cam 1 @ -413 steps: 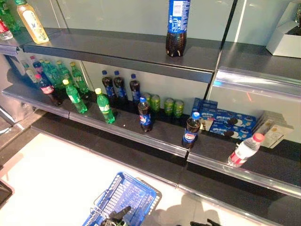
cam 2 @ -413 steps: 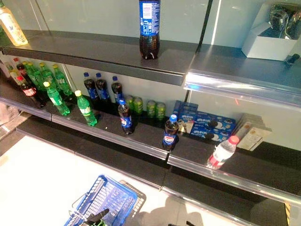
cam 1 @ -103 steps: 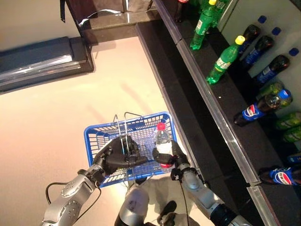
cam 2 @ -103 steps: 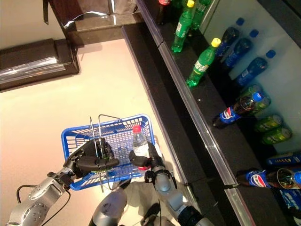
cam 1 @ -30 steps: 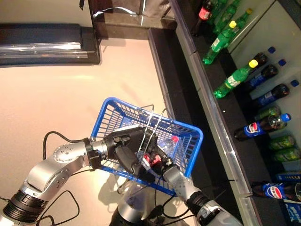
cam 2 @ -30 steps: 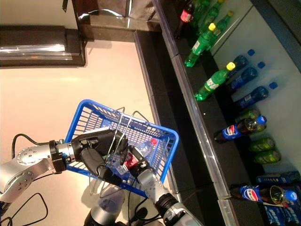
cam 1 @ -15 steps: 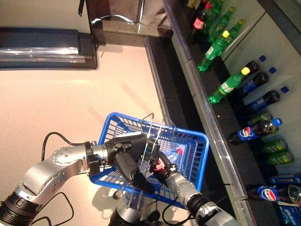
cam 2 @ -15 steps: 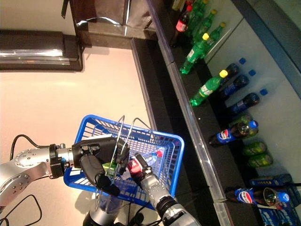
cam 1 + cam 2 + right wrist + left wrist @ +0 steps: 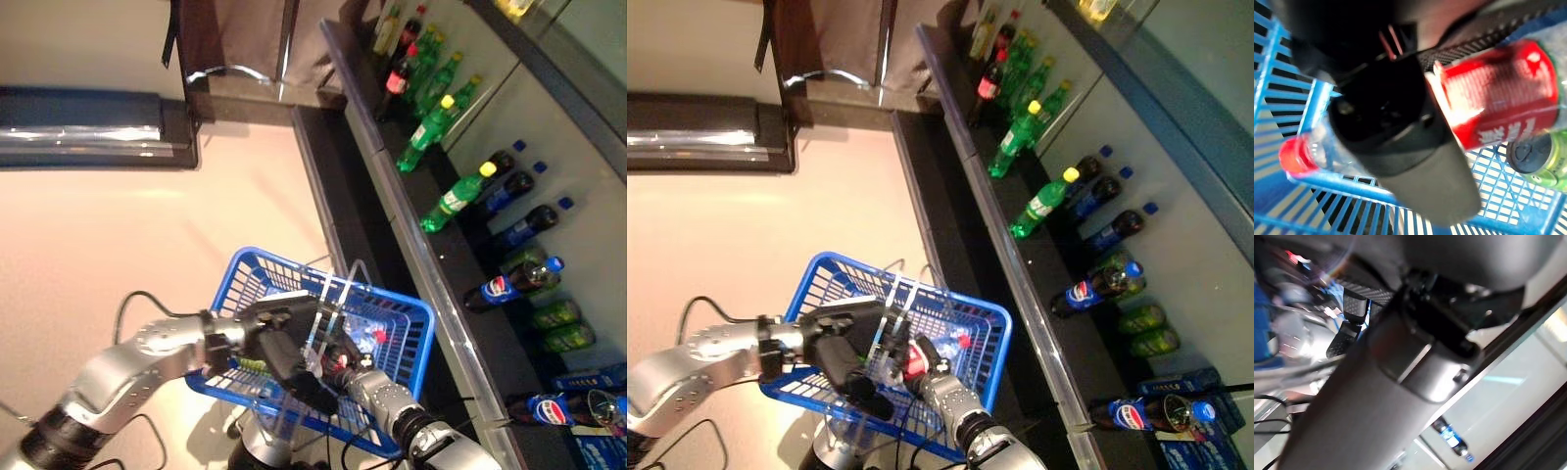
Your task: Pick up the drink and place into the basket.
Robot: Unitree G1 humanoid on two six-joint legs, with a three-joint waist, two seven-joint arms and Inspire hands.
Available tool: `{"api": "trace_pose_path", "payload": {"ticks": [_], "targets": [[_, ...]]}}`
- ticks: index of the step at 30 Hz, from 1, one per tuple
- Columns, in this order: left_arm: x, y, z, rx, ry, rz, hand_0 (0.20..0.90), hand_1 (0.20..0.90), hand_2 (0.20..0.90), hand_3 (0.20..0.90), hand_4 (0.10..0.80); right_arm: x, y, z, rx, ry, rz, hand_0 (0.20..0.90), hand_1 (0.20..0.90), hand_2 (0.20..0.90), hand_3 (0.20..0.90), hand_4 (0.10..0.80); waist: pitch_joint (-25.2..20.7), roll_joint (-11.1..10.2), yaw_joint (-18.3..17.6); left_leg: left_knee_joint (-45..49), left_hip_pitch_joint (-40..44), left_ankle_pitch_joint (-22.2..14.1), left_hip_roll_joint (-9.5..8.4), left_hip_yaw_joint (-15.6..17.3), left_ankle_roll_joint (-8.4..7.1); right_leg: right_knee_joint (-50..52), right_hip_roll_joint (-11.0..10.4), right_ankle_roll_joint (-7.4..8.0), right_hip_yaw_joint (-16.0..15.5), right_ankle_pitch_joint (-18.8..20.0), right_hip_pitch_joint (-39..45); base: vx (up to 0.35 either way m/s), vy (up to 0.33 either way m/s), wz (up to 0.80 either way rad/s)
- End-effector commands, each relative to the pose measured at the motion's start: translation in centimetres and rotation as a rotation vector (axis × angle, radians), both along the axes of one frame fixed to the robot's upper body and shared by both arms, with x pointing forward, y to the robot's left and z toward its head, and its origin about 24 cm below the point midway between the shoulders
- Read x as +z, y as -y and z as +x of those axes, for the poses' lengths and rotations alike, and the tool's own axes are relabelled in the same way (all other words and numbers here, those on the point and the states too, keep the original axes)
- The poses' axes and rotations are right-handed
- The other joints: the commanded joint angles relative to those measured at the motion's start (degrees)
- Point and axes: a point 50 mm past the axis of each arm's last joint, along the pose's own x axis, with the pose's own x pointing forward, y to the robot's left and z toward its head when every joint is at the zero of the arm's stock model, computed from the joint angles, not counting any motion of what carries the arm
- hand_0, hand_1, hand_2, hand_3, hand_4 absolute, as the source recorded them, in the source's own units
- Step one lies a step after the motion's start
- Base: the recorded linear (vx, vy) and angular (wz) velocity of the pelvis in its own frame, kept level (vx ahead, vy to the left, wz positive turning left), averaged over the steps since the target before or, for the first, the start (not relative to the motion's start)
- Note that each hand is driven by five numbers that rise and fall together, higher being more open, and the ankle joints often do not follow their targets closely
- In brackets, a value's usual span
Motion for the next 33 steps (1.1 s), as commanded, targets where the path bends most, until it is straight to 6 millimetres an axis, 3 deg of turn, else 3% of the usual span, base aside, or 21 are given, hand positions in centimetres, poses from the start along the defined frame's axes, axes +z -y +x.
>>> {"api": "trace_pose_path", "payload": {"ticks": [1, 4, 14, 18, 21, 33], "targets": [[6.4, 4.9, 0.1, -0.066, 0.243, -0.511, 0.300, 0.300, 0.300, 0.200, 0.100, -0.4, -3.1, -2.2, 0.016, -0.063, 0.089, 0.900, 0.900, 0.900, 0.900, 0.800, -16.1, 1.8, -2.7, -4.9, 1.4, 5.4, 2.58, 4.7, 2.66, 0.7, 0.5, 0.08, 2.6, 7.5, -1.0, 0.059, 0.058, -0.21], [6.0, 6.7, 1.2, 0.038, 0.246, -0.515, 0.300, 0.300, 0.300, 0.200, 0.100, -0.6, -3.5, -3.2, 0.110, -0.047, 0.076, 0.900, 0.900, 0.900, 0.900, 0.800, -17.1, 2.2, -5.7, -5.1, 2.3, 5.4, 2.95, 6.3, 2.60, 1.2, 0.0, 0.10, 3.5, 7.0, -1.3, 0.059, 0.078, -0.27], [5.2, 8.7, 2.0, 0.228, 0.268, -0.520, 0.300, 0.300, 0.300, 0.200, 0.100, 0.7, -4.4, -4.1, 0.207, 0.140, 0.077, 0.900, 0.900, 0.900, 0.900, 0.800, -18.3, 3.3, -11.0, -5.1, 3.6, 5.7, 3.59, 8.7, 2.84, 3.0, -1.3, 0.24, 4.9, 6.5, -2.6, 0.044, 0.058, -0.17], [5.0, 8.4, 1.8, 0.292, 0.294, -0.525, 0.300, 0.300, 0.300, 0.200, 0.100, 1.6, -3.9, -4.4, 0.224, 0.227, 0.025, 0.900, 0.900, 0.900, 0.900, 0.800, -18.3, 3.7, -12.9, -5.0, 3.6, 6.0, 3.80, 9.4, 3.13, 3.7, -1.7, 0.25, 5.4, 6.5, -3.5, -0.008, 0.033, -0.12], [4.8, 7.5, 1.6, 0.365, 0.327, -0.533, 0.300, 0.300, 0.300, 0.200, 0.100, 2.4, -2.3, -4.7, 0.228, 0.278, -0.023, 0.900, 0.900, 0.900, 0.900, 0.800, -18.3, 4.0, -14.9, -5.2, 3.9, 6.1, 3.94, 10.5, 3.46, 4.2, -2.1, 0.33, 5.9, 6.5, -4.0, -0.005, 0.026, -0.19], [4.4, 4.9, 1.8, 0.514, 0.404, -0.548, 0.300, 0.300, 0.300, 0.200, 0.100, 4.1, 0.7, -3.7, 0.173, 0.425, -0.081, 0.900, 0.900, 0.900, 0.900, 0.800, -17.1, 3.9, -17.4, -4.2, 3.5, 6.3, 4.43, 11.8, 3.78, 5.2, -2.4, -0.17, 6.5, 6.3, -5.1, -0.012, -0.007, -0.10]]}}
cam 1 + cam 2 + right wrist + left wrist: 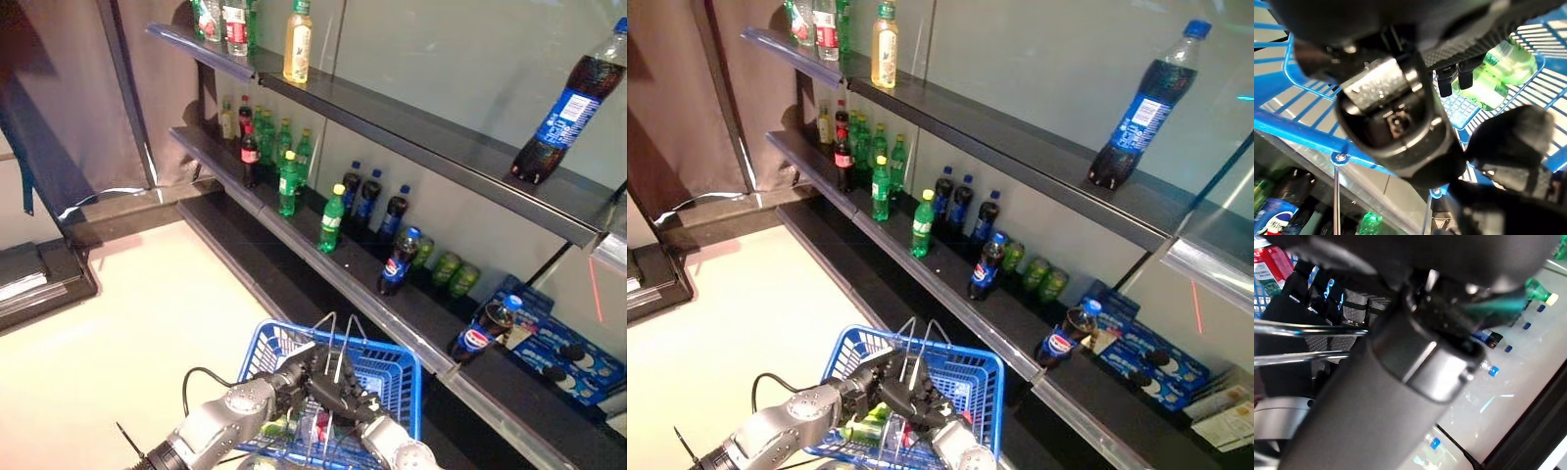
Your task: Pick up the drink and place into the basket.
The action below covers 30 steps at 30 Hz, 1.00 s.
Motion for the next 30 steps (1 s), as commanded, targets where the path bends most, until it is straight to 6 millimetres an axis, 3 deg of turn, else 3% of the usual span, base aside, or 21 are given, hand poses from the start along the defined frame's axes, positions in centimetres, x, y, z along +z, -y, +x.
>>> {"api": "trace_pose_path", "payload": {"ticks": [1, 10, 11, 17, 28, 29, 30], "targets": [[15.3, 2.1, 4.3, 0.132, 0.759, -0.582, 0.300, 0.300, 0.300, 0.200, 0.100, 3.2, -0.2, 2.2, -0.017, 0.226, 0.055, 0.900, 0.900, 0.900, 0.900, 0.800, -7.5, 1.0, -1.2, 0.1, -2.5, 5.2, 2.09, 1.8, 2.97, -1.1, -0.6, -0.11, -2.8, 7.6, -1.1, -0.029, -0.019, -0.13], [14.8, -1.4, 4.1, 0.296, 0.808, -0.582, 0.300, 0.300, 0.300, 0.200, 0.100, 4.8, 2.1, 2.4, -0.028, 0.349, 0.025, 0.900, 0.900, 0.900, 0.900, 0.800, -6.6, 0.7, -1.9, 0.8, -3.3, 5.0, 2.01, 2.4, 3.16, -0.6, -0.5, -0.32, -2.2, 7.4, -2.1, -0.032, -0.026, -0.04], [14.6, -2.8, 3.9, 0.343, 0.823, -0.585, 0.300, 0.300, 0.300, 0.200, 0.100, 5.2, 3.0, 2.2, -0.018, 0.383, 0.020, 0.900, 0.900, 0.900, 0.900, 0.800, -6.2, 0.5, -2.0, 1.1, -3.6, 5.0, 2.08, 2.6, 3.18, -0.4, -0.5, -0.41, -2.1, 7.4, -2.3, -0.029, -0.043, -0.07], [14.4, -4.4, 3.5, 0.387, 0.834, -0.574, 0.300, 0.300, 0.300, 0.200, 0.100, 5.9, 3.6, 1.8, 0.034, 0.462, 0.041, 0.900, 0.900, 0.900, 0.900, 0.800, -5.6, -0.2, -2.0, 1.6, -4.3, 4.9, 2.09, 2.6, 3.17, -0.4, -0.1, -0.54, -2.0, 7.5, -2.6, -0.029, -0.064, -0.03], [13.9, -6.8, 2.5, 0.419, 0.834, -0.561, 0.300, 0.300, 0.300, 0.200, 0.100, 9.2, 3.3, 1.5, 0.173, 0.787, 0.196, 0.900, 0.900, 0.900, 0.900, 0.800, -3.9, -2.6, -1.3, 2.2, -5.4, 4.8, 2.95, 2.5, 2.68, -1.0, 1.3, -0.70, -1.7, 7.9, -2.5, -0.046, -0.081, -0.02], [13.6, -8.8, 1.4, 0.420, 0.828, -0.583, 0.300, 0.300, 0.300, 0.200, 0.100, 9.8, 4.4, 1.2, 0.178, 0.847, 0.195, 0.900, 0.900, 0.900, 0.900, 0.800, -3.3, -2.0, -0.8, 1.8, -5.6, 5.2, 3.01, 2.2, 2.39, -0.7, 1.2, -1.09, -1.8, 7.6, -2.8, -0.194, 0.164, -0.01], [12.7, -12.2, -1.4, 0.411, 0.810, -0.636, 0.300, 0.300, 0.300, 0.200, 0.100, 10.4, 7.4, 0.0, 0.163, 0.935, 0.184, 0.900, 0.900, 0.900, 0.900, 0.800, -2.4, -0.7, 0.3, 1.3, -6.1, 5.9, 2.56, 1.5, 2.33, -0.4, 0.4, -1.05, -2.8, 7.6, -3.6, -0.235, 0.218, 0.00]]}}
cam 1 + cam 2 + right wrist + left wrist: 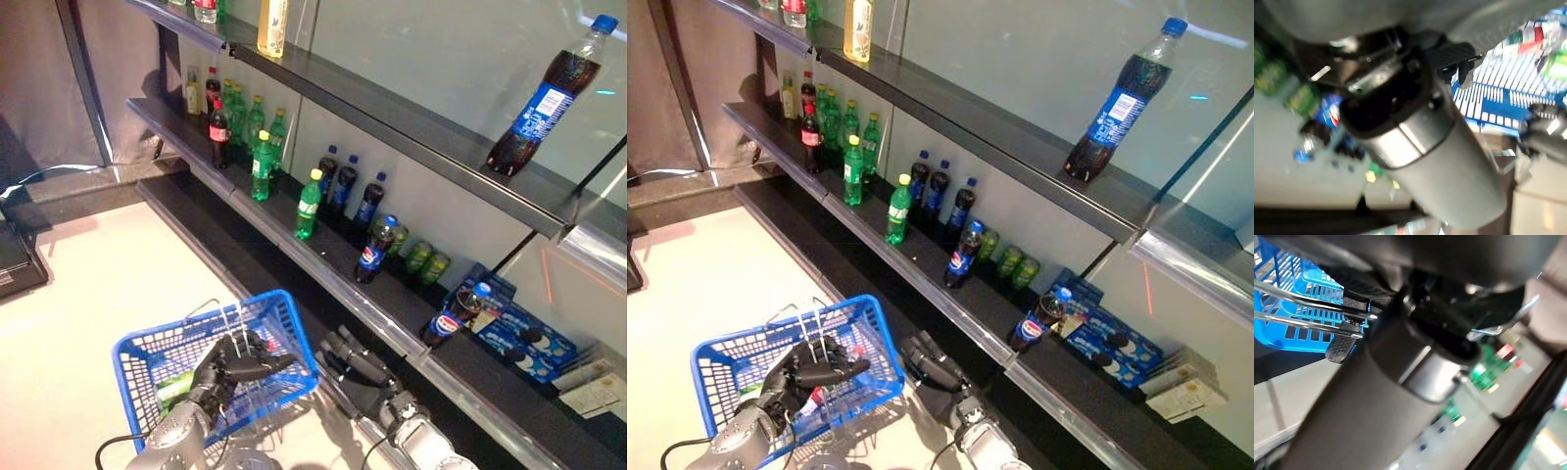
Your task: Pick up the drink and place into the basket.
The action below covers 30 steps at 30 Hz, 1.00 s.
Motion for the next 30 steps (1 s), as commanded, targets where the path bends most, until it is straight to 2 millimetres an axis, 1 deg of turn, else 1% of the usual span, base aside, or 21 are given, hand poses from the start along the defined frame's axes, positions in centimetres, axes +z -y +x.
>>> {"api": "trace_pose_path", "payload": {"ticks": [1, 2, 4, 5, 8, 10, 14, 17, 18, 19, 20, 21, 22, 23, 24, 27, 28, 30], "targets": [[12.9, -1.1, -0.2, -0.252, 0.880, -0.235, 0.300, 0.300, 0.300, 0.200, 0.100, 4.8, 4.9, 0.1, -0.031, 0.402, 0.071, 0.900, 0.900, 0.900, 0.900, 0.800, -4.7, 3.6, 0.6, 2.1, -6.0, 5.3, -0.60, -1.4, 3.70, -0.9, -2.3, 0.74, -4.7, 7.4, -1.9, -0.212, 0.224, 0.03], [12.6, -2.2, -1.5, -0.259, 0.873, -0.250, 0.300, 0.300, 0.300, 0.200, 0.100, 5.1, 5.9, -0.5, -0.048, 0.433, 0.060, 0.900, 0.900, 0.900, 0.900, 0.800, -4.4, 4.2, 1.1, 2.0, -6.3, 5.5, -0.89, -1.9, 3.62, -0.8, -2.6, 0.91, -5.1, 7.3, -2.1, -0.117, 0.160, 0.16], [12.6, -3.2, -3.0, -0.278, 0.864, -0.263, 0.300, 0.300, 0.300, 0.200, 0.100, 5.6, 7.1, -1.0, -0.075, 0.458, 0.023, 0.900, 0.900, 0.900, 0.900, 0.800, -4.3, 5.0, 1.8, 1.6, -6.7, 5.7, -1.45, -2.7, 3.48, -1.1, -3.1, 1.13, -5.7, 7.3, -2.2, -0.087, 0.130, 0.32], [12.6, -3.8, -3.7, -0.297, 0.852, -0.243, 0.300, 0.300, 0.300, 0.200, 0.100, 5.8, 7.8, -1.1, -0.094, 0.450, -0.010, 0.900, 0.900, 0.900, 0.900, 0.800, -4.5, 5.4, 2.0, 1.1, -6.6, 5.9, -1.79, -3.2, 3.28, -1.4, -3.3, 1.18, -5.9, 7.0, -2.1, -0.062, 0.096, 0.30], [12.7, -4.6, -4.2, -0.301, 0.829, -0.225, 0.300, 0.300, 0.300, 0.200, 0.100, 5.9, 8.7, -1.3, -0.121, 0.425, -0.064, 0.900, 0.900, 0.900, 0.900, 0.800, -5.0, 5.9, 2.1, -0.2, -6.3, 6.5, -2.04, -3.9, 2.82, -2.6, -3.3, 1.27, -6.0, 7.1, -1.8, -0.063, 0.052, 0.31], [12.6, -5.2, -4.5, -0.269, 0.807, -0.212, 0.300, 0.300, 0.300, 0.200, 0.100, 5.6, 9.1, -1.9, -0.113, 0.396, -0.102, 0.900, 0.900, 0.900, 0.900, 0.800, -5.6, 6.3, 1.8, -1.6, -5.8, 7.0, -1.98, -3.9, 2.47, -3.8, -3.2, 1.35, -5.8, 7.4, -1.4, -0.071, 0.012, 0.24], [11.7, -5.8, -4.7, -0.156, 0.752, -0.212, 0.300, 0.300, 0.300, 0.200, 0.100, 4.7, 9.2, -3.0, -0.088, 0.316, -0.146, 0.900, 0.900, 0.900, 0.900, 0.800, -6.5, 6.9, 0.9, -4.6, -4.6, 8.0, -1.54, -3.7, 2.10, -5.9, -2.7, 1.41, -5.2, 8.0, -1.0, -0.089, -0.008, 0.00], [10.0, -6.5, -4.6, -0.005, 0.697, -0.216, 0.300, 0.300, 0.300, 0.200, 0.100, 3.4, 9.1, -4.0, -0.033, 0.263, -0.189, 0.900, 0.900, 0.900, 0.900, 0.800, -7.3, 7.4, 0.0, -8.1, -3.9, 9.4, -1.06, -3.4, 1.63, -8.4, -2.1, 1.61, -4.1, 8.9, -1.2, -0.167, -0.044, 0.00], [9.9, -6.5, -4.6, 0.001, 0.694, -0.214, 0.300, 0.300, 0.300, 0.200, 0.100, 3.3, 9.1, -4.0, -0.030, 0.262, -0.192, 0.900, 0.900, 0.900, 0.900, 0.800, -7.3, 7.4, 0.0, -8.3, -3.9, 9.4, -1.03, -3.4, 1.60, -8.5, -2.1, 1.61, -4.1, 8.9, -1.2, -0.192, -0.059, 0.02], [8.9, -6.8, -4.3, 0.061, 0.660, -0.209, 0.300, 0.300, 0.300, 0.200, 0.100, 2.6, 9.0, -4.2, 0.004, 0.242, -0.218, 0.900, 0.900, 0.900, 0.900, 0.800, -7.5, 7.5, -0.4, -9.9, -3.6, 10.0, -0.76, -3.2, 1.34, -9.9, -1.8, 1.77, -3.5, 9.5, -1.4, -0.191, -0.052, 0.01], [8.3, -6.7, -4.0, 0.085, 0.649, -0.224, 0.300, 0.300, 0.300, 0.200, 0.100, 2.3, 8.9, -4.3, 0.019, 0.232, -0.232, 0.900, 0.900, 0.900, 0.900, 0.800, -7.7, 7.6, -0.6, -10.8, -3.6, 10.3, -0.64, -3.0, 1.18, -10.7, -1.6, 1.84, -3.1, 9.7, -1.6, -0.210, -0.054, 0.01], [8.1, -6.6, -3.9, 0.093, 0.643, -0.222, 0.300, 0.300, 0.300, 0.200, 0.100, 2.2, 8.9, -4.2, 0.026, 0.229, -0.240, 0.900, 0.900, 0.900, 0.900, 0.800, -7.8, 7.6, -0.7, -11.1, -3.6, 10.4, -0.60, -2.9, 1.12, -10.9, -1.6, 1.85, -3.0, 9.8, -1.6, -0.209, -0.034, -0.01], [7.1, -6.5, -3.5, 0.129, 0.615, -0.202, 0.300, 0.300, 0.300, 0.200, 0.100, 1.5, 8.7, -4.3, 0.066, 0.212, -0.266, 0.900, 0.900, 0.900, 0.900, 0.800, -8.0, 7.7, -1.1, -12.3, -3.5, 10.7, -0.34, -2.5, 0.79, -12.2, -1.3, 1.93, -2.4, 10.3, -1.9, -0.162, -0.027, -0.03], [6.9, -6.5, -3.5, 0.135, 0.611, -0.205, 0.300, 0.300, 0.300, 0.200, 0.100, 1.4, 8.7, -4.3, 0.072, 0.207, -0.273, 0.900, 0.900, 0.900, 0.900, 0.800, -8.0, 7.8, -1.2, -12.6, -3.5, 10.8, -0.29, -2.4, 0.75, -12.4, -1.3, 1.94, -2.3, 10.4, -1.9, -0.246, -0.028, -0.05], [5.9, -6.3, -3.0, 0.184, 0.584, -0.215, 0.300, 0.300, 0.300, 0.200, 0.100, 0.7, 8.7, -4.2, 0.098, 0.188, -0.323, 0.900, 0.900, 0.900, 0.900, 0.800, -8.2, 7.9, -1.6, -13.7, -3.4, 11.1, -0.05, -2.1, 0.48, -13.5, -1.0, 1.93, -1.8, 10.9, -2.1, -0.188, -0.009, -0.04], [4.7, -6.1, -2.4, 0.252, 0.537, -0.232, 0.300, 0.300, 0.300, 0.200, 0.100, -0.3, 8.8, -4.0, 0.125, 0.155, -0.387, 0.900, 0.900, 0.900, 0.900, 0.800, -8.3, 8.1, -1.9, -14.7, -3.4, 11.2, 0.16, -1.7, 0.18, -14.7, -0.8, 1.88, -1.3, 11.3, -2.3, -0.158, 0.005, -0.09], [3.5, -5.9, -2.1, 0.312, 0.490, -0.230, 0.300, 0.300, 0.300, 0.200, 0.100, -1.4, 8.8, -3.9, 0.136, 0.112, -0.461, 0.900, 0.900, 0.900, 0.900, 0.800, -8.3, 8.2, -2.2, -15.2, -3.5, 11.3, 0.29, -1.4, 0.01, -15.3, -0.6, 1.80, -1.0, 11.6, -2.5, -0.178, 0.026, -0.17], [2.2, -5.8, -1.9, 0.375, 0.429, -0.229, 0.300, 0.300, 0.300, 0.200, 0.100, -2.4, 9.0, -3.8, 0.162, 0.084, -0.558, 0.900, 0.900, 0.900, 0.900, 0.800, -8.2, 8.3, -2.4, -15.7, -3.5, 11.2, 0.31, -1.2, -0.04, -16.0, -0.5, 1.78, -0.7, 11.9, -2.7, -0.142, 0.033, -0.13]]}}
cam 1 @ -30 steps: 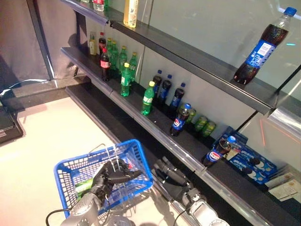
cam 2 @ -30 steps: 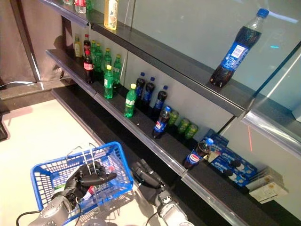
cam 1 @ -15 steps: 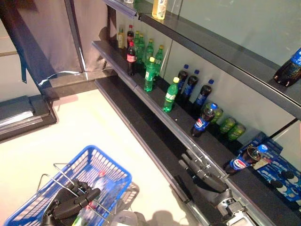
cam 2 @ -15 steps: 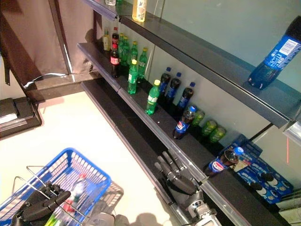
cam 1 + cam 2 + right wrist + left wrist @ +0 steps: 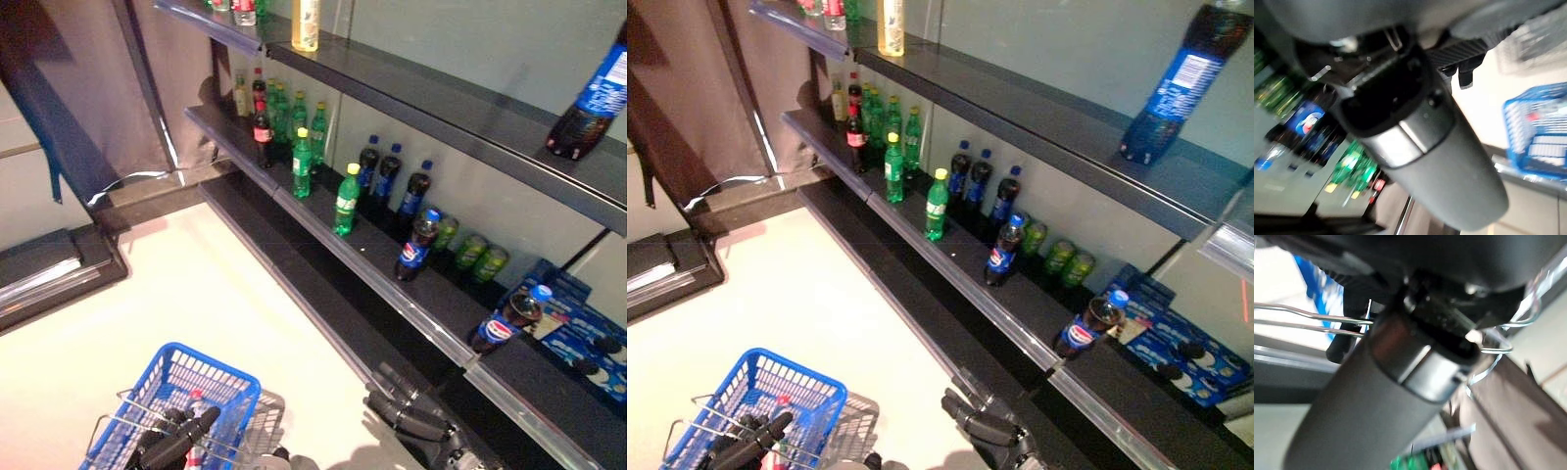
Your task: Pick up the drink and place into the basket.
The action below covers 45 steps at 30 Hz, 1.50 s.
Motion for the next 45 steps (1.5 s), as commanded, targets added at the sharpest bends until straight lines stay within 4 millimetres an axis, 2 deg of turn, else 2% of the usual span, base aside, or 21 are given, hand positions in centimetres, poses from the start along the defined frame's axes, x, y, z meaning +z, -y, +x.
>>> {"api": "trace_pose_path", "payload": {"ticks": [1, 8, 10, 12, 14, 19, 21, 25, 27, 29, 31, 32, 33, 36, 37, 38, 39, 41, 43, 44, 45], "targets": [[7.4, -0.3, 9.7, -0.006, 0.562, 0.151, 0.300, 0.300, 0.300, 0.200, 0.100, 0.8, 0.7, 2.9, 0.094, 0.137, -0.229, 0.900, 0.900, 0.900, 0.900, 0.800, -2.8, 1.1, -2.5, -0.7, 0.5, 1.9, 0.50, -0.4, -0.35, -9.6, 0.4, 1.05, 1.8, 8.4, 3.1, -0.132, 0.051, -0.13], [2.3, 0.6, 9.9, 0.085, 0.295, 0.096, 0.300, 0.300, 0.300, 0.200, 0.100, -3.5, 1.3, 1.8, 0.111, -0.065, -0.472, 0.900, 0.900, 0.900, 0.900, 0.800, -2.2, 1.4, -3.1, -1.4, 0.6, 1.1, -0.31, -0.4, 0.37, -8.2, -0.1, 1.15, 2.3, 7.8, 2.4, -0.057, 0.037, 0.00], [0.0, 1.5, 9.5, 0.119, 0.205, 0.050, 0.300, 0.300, 0.300, 0.200, 0.100, -4.9, 1.1, 1.3, 0.083, -0.131, -0.499, 0.900, 0.900, 0.900, 0.900, 0.800, -2.1, 1.5, -3.7, -1.7, 0.8, 0.9, -1.00, -1.8, 1.13, -7.0, 0.7, 0.65, 4.1, 7.1, 2.1, 0.001, 0.011, 0.07], [-2.1, 3.0, 9.2, 0.128, 0.114, 0.014, 0.300, 0.300, 0.300, 0.200, 0.100, -6.1, 0.9, 0.5, 0.044, -0.194, -0.555, 0.900, 0.900, 0.900, 0.900, 0.800, -2.2, 1.7, -5.7, -2.2, 0.9, 0.9, -1.71, -4.2, 2.13, -5.3, 4.0, -1.16, 9.8, 5.8, 1.0, 0.015, 0.006, 0.41], [-3.2, 3.9, 9.2, 0.104, 0.059, 0.007, 0.300, 0.300, 0.300, 0.200, 0.100, -6.8, 1.4, -0.1, 0.025, -0.223, -0.605, 0.900, 0.900, 0.900, 0.900, 0.800, -2.1, 1.7, -7.2, -1.4, 0.4, 1.0, -2.56, -6.7, 2.60, -3.5, 7.1, -2.69, 13.5, 4.8, 0.0, 0.016, -0.039, 0.88], [-4.3, 3.9, 7.8, 0.169, 0.010, -0.001, 0.300, 0.300, 0.300, 0.200, 0.100, -7.5, 2.0, -0.5, 0.124, -0.246, -0.690, 0.900, 0.900, 0.900, 0.900, 0.800, -1.0, 1.6, -6.3, -1.1, -1.0, 2.0, -1.96, -7.3, 1.48, -3.8, 7.7, -3.39, 11.5, 4.6, -0.5, -0.026, -0.084, 0.73], [-4.6, 3.9, 7.4, 0.188, 0.003, -0.017, 0.300, 0.300, 0.300, 0.200, 0.100, -7.6, 2.3, -0.5, 0.172, -0.232, -0.746, 0.900, 0.900, 0.900, 0.900, 0.800, -0.1, 1.9, -5.8, 0.0, -3.7, 2.6, -1.02, -4.8, 0.36, -4.2, 7.7, -3.71, 9.8, 4.3, -0.5, -0.072, -0.036, 0.11], [-4.9, 4.3, 8.0, 0.195, -0.041, -0.049, 0.300, 0.300, 0.300, 0.200, 0.100, -7.2, 2.9, -0.1, 0.130, -0.214, -0.800, 0.900, 0.900, 0.900, 0.900, 0.800, 1.7, 1.8, -7.0, 4.8, -7.6, 2.0, 0.65, 3.0, -0.99, -3.4, 6.6, -4.30, 5.8, 4.1, -1.3, -0.055, 0.084, 0.58], [-5.1, 4.7, 7.8, 0.191, -0.075, -0.043, 0.300, 0.300, 0.300, 0.200, 0.100, -7.3, 3.3, -0.2, 0.113, -0.231, -0.818, 0.900, 0.900, 0.900, 0.900, 0.800, 2.0, 1.7, -7.3, 4.5, -7.9, 2.5, 1.66, 3.0, -1.43, -2.9, 6.3, -4.30, 5.4, 4.1, -1.7, 0.073, 0.222, 0.76], [-5.9, 5.0, 6.6, 0.205, -0.149, -0.024, 0.300, 0.300, 0.300, 0.200, 0.100, -7.6, 4.0, -1.1, 0.110, -0.277, -0.835, 0.900, 0.900, 0.900, 0.900, 0.800, 2.2, 1.8, -7.2, 2.2, -7.1, 3.9, 3.09, 0.8, -1.86, -2.7, 5.8, -4.00, 6.4, 4.0, -1.8, 0.219, 0.352, 0.40], [-6.5, 5.1, 5.7, 0.204, -0.206, -0.008, 0.300, 0.300, 0.300, 0.200, 0.100, -8.2, 4.4, -2.5, 0.115, -0.329, -0.832, 0.900, 0.900, 0.900, 0.900, 0.800, 2.2, 1.6, -7.7, 2.4, -6.8, 3.4, 4.32, 2.4, -2.09, -2.9, 4.5, -3.23, 6.7, 3.9, -1.2, 0.238, 0.380, 0.12], [-6.6, 5.2, 5.7, 0.162, -0.235, 0.022, 0.300, 0.300, 0.300, 0.200, 0.100, -8.5, 4.4, -2.9, 0.113, -0.360, -0.831, 0.900, 0.900, 0.900, 0.900, 0.800, 2.0, 1.7, -7.9, 2.7, -6.1, 2.4, 4.12, 3.2, -1.86, -2.6, 3.0, -2.35, 6.4, 4.0, -1.3, 0.171, 0.322, 0.16], [-6.6, 5.2, 5.7, 0.156, -0.240, 0.028, 0.300, 0.300, 0.300, 0.200, 0.100, -8.5, 4.4, -3.0, 0.113, -0.365, -0.830, 0.900, 0.900, 0.900, 0.900, 0.800, 2.0, 1.7, -7.9, 2.7, -6.0, 2.3, 4.08, 3.3, -1.84, -2.5, 2.8, -2.24, 6.4, 4.0, -1.4, 0.219, 0.413, 0.11], [-6.9, 5.6, 5.8, -0.008, -0.282, 0.101, 0.300, 0.300, 0.300, 0.200, 0.100, -8.9, 4.2, -3.1, 0.083, -0.404, -0.837, 0.900, 0.900, 0.900, 0.900, 0.800, 2.4, 1.8, -7.8, 7.2, -6.7, -1.0, 0.87, 4.0, -0.10, 0.0, -0.6, -0.03, 7.1, 3.7, -1.0, 0.242, 0.441, 0.21], [-7.0, 5.7, 5.8, -0.046, -0.290, 0.119, 0.300, 0.300, 0.300, 0.200, 0.100, -9.0, 4.0, -3.1, 0.056, -0.423, -0.831, 0.900, 0.900, 0.900, 0.900, 0.800, 2.3, 1.7, -7.8, 7.4, -6.3, -1.7, -0.27, 4.7, 1.32, 2.7, -2.3, 1.09, 6.8, 4.6, -1.5, 0.275, 0.523, 0.16], [-7.1, 5.8, 5.5, -0.077, -0.298, 0.121, 0.300, 0.300, 0.300, 0.200, 0.100, -9.1, 4.0, -3.1, 0.033, -0.441, -0.833, 0.900, 0.900, 0.900, 0.900, 0.800, 2.3, 2.0, -8.0, 6.9, -5.2, -2.1, -1.96, 5.3, 2.98, 8.0, -4.4, 1.45, 7.0, 8.2, -3.2, 0.292, 0.577, 0.15], [-7.2, 6.0, 5.4, -0.103, -0.297, 0.118, 0.300, 0.300, 0.300, 0.200, 0.100, -9.1, 4.0, -3.1, 0.018, -0.449, -0.837, 0.900, 0.900, 0.900, 0.900, 0.800, 2.4, 2.6, -8.4, 6.4, -4.3, -2.2, -2.72, 5.3, 3.88, 12.0, -5.0, 1.27, 7.5, 10.5, -4.8, 0.299, 0.602, 0.11], [-7.2, 6.0, 5.3, -0.173, -0.296, 0.146, 0.300, 0.300, 0.300, 0.200, 0.100, -9.1, 4.1, -3.2, -0.030, -0.451, -0.834, 0.900, 0.900, 0.900, 0.900, 0.800, 2.5, 4.2, -9.2, 4.9, -2.6, -2.4, -3.78, 4.5, 5.43, 20.2, -3.4, 0.05, 9.3, 11.6, -7.7, 0.256, 0.452, 0.22], [-7.1, 5.8, 5.5, -0.198, -0.288, 0.157, 0.300, 0.300, 0.300, 0.200, 0.100, -9.1, 4.2, -3.3, -0.101, -0.465, -0.809, 0.900, 0.900, 0.900, 0.900, 0.800, 2.3, 4.5, -11.2, 4.0, -1.6, -2.5, -5.15, 2.6, 6.15, 20.6, 4.5, -0.96, 12.8, 8.7, -9.6, 0.276, 0.279, 0.52], [-7.1, 5.6, 5.7, -0.200, -0.285, 0.152, 0.300, 0.300, 0.300, 0.200, 0.100, -9.1, 4.1, -3.6, -0.125, -0.468, -0.797, 0.900, 0.900, 0.900, 0.900, 0.800, 2.2, 3.9, -11.9, 4.2, -1.4, -2.7, -6.26, 1.8, 6.26, 18.6, 7.2, -1.41, 13.5, 7.8, -9.4, 0.290, 0.202, 0.53], [-7.1, 5.5, 5.8, -0.196, -0.283, 0.148, 0.300, 0.300, 0.300, 0.200, 0.100, -9.2, 4.1, -3.7, -0.138, -0.467, -0.789, 0.900, 0.900, 0.900, 0.900, 0.800, 1.9, 3.6, -12.1, 4.3, -1.4, -2.8, -6.96, 1.2, 6.29, 16.8, 8.5, -1.66, 13.6, 7.5, -9.4, 0.331, 0.186, 0.87]]}}
